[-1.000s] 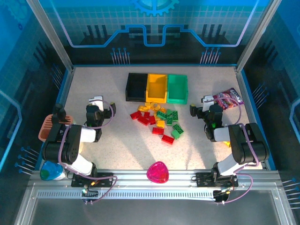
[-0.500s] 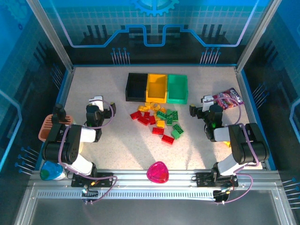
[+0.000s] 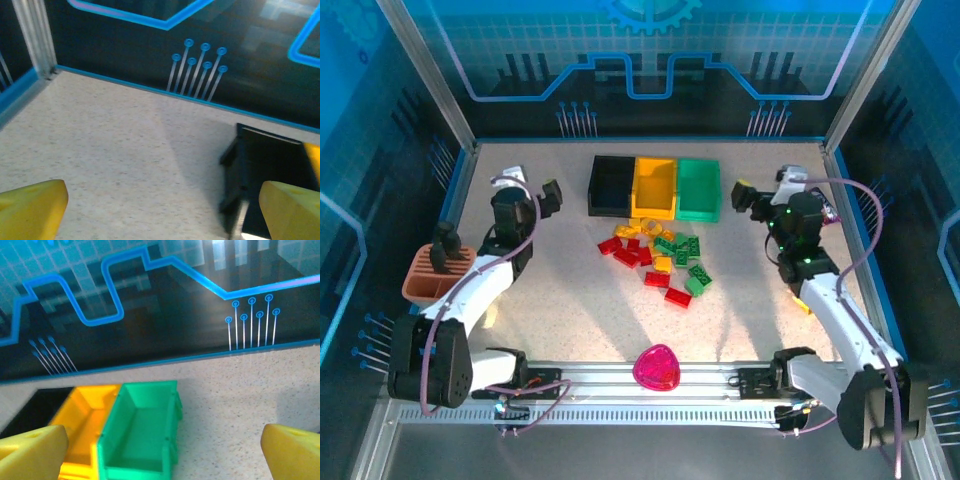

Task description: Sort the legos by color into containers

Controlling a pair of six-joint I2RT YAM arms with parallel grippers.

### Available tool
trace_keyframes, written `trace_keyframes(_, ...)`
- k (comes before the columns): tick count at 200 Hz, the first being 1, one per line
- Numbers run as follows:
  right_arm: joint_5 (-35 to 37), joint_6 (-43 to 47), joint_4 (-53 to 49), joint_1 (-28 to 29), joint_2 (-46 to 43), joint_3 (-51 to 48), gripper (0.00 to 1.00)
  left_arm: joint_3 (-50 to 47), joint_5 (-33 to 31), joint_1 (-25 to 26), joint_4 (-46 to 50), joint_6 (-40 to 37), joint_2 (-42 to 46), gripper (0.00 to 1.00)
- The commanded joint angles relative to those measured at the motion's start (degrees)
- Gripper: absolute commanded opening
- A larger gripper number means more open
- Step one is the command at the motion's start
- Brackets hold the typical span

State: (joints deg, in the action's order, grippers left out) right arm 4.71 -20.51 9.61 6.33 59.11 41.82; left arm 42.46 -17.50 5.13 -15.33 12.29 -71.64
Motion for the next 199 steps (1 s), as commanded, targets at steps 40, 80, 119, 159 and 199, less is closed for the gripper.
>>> trace_keyframes(40,-10.9,-3.8,-23.8,1.8,10.1,6.3,0.96,16.4,12.9,2.8,24.6,4.1,-15.5,0.89)
trace_keyframes(80,-14.1,-0.7,-29.8,3.3,26.8,18.9,0.79,28.9,18.2,2.8,29.9,3.9,-28.5,0.76)
trace_keyframes(119,-8.2,-1.1,-32.1,3.8,38.3,27.5,0.69,37.5,18.6,2.9,32.3,3.6,-35.9,0.7)
trace_keyframes(159,-4.0,-0.1,-32.6,4.1,43.5,31.4,0.6,43.5,19.0,2.9,35.7,3.0,-41.6,0.61)
trace_keyframes(199,-6.5,1.5,-34.2,4.2,49.7,37.4,0.43,46.8,19.7,3.4,36.9,3.3,-45.1,0.5)
